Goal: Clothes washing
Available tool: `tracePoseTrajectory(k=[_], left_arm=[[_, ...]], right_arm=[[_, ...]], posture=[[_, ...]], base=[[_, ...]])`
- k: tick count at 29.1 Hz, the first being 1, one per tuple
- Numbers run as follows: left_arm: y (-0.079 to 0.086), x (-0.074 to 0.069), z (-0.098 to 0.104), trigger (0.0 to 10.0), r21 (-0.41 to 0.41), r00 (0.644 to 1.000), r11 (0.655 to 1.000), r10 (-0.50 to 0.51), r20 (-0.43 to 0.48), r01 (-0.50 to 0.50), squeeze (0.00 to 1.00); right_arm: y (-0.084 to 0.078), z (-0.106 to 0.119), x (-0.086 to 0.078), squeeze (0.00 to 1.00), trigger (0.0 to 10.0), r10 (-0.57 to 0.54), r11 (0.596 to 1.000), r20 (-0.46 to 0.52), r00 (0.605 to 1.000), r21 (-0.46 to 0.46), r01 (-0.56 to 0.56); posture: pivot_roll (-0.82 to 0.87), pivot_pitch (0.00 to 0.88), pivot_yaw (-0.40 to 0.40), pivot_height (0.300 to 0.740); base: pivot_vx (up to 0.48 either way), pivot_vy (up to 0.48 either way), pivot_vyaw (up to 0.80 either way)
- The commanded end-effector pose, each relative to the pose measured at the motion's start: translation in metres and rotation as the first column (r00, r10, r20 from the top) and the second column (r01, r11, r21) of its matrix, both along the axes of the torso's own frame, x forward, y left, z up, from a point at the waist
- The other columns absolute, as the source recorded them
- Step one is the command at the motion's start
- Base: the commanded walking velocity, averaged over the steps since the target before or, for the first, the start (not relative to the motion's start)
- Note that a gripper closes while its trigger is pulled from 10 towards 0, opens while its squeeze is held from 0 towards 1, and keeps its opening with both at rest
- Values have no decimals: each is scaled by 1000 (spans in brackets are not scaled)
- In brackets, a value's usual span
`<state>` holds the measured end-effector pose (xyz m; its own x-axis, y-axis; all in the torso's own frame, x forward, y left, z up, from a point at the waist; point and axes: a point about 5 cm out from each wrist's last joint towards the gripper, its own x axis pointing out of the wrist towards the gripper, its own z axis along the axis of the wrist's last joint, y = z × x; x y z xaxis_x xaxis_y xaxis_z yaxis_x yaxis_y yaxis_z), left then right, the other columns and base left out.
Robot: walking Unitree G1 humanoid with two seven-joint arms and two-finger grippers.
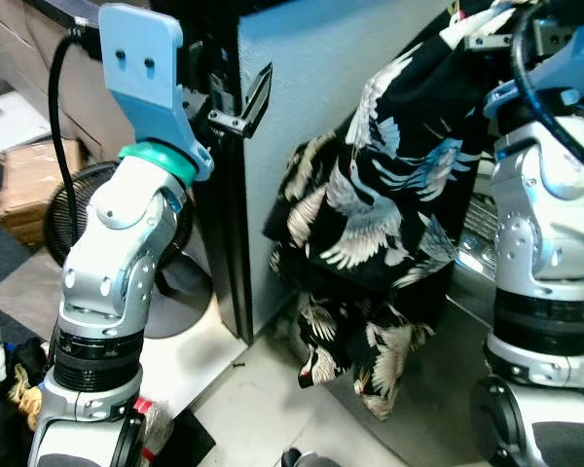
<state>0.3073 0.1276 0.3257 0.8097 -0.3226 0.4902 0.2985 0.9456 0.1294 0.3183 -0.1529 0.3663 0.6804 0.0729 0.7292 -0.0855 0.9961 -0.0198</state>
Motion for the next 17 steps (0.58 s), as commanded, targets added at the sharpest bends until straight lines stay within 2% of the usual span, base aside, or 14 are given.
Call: tracePoseTrajectory(k=[1, 17], left_arm=[[-2, 0, -1, 10000, 11, 1000, 1000, 1, 1, -1, 0], [-1, 0, 0, 10000, 2, 1000, 1000, 13, -2, -13, 0]], right_arm=[[-5, 8, -5, 0, 10000, -5, 1000, 39, 999, 29, 3], [-8, 8, -1, 0, 10000, -3, 997, 11, 1000, 72, 2]], posture=[[30, 17, 33, 740], [28, 21, 31, 740]], base=[[0, 0, -800], [0, 0, -800]])
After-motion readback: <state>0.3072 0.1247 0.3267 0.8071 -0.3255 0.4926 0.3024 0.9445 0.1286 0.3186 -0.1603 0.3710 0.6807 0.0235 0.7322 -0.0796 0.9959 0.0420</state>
